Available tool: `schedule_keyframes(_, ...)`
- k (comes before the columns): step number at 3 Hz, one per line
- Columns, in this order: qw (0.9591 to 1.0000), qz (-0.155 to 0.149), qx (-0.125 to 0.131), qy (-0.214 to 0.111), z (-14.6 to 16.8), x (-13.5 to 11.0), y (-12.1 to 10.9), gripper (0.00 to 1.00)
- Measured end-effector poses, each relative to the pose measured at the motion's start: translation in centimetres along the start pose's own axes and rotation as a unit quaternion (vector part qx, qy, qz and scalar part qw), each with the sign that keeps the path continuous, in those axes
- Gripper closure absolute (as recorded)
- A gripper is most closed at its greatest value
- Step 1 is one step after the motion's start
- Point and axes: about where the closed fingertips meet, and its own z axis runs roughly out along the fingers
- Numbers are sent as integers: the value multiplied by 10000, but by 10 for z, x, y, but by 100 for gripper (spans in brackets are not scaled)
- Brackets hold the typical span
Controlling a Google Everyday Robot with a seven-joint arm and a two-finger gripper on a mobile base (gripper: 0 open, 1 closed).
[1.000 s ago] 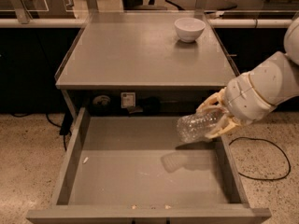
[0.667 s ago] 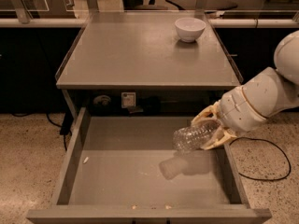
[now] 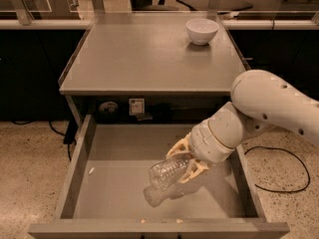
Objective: Place water bottle into top drawer
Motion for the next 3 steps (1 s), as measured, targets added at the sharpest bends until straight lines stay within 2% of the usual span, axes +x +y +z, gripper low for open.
schedule_keyframes(1, 9997, -42, -203, 161, 41, 1, 1, 100)
schedule_keyframes(2, 9964, 59, -231, 815, 67, 18, 4, 100)
schedule_keyframes(3, 9896, 223, -102, 1415, 83, 40, 3, 100)
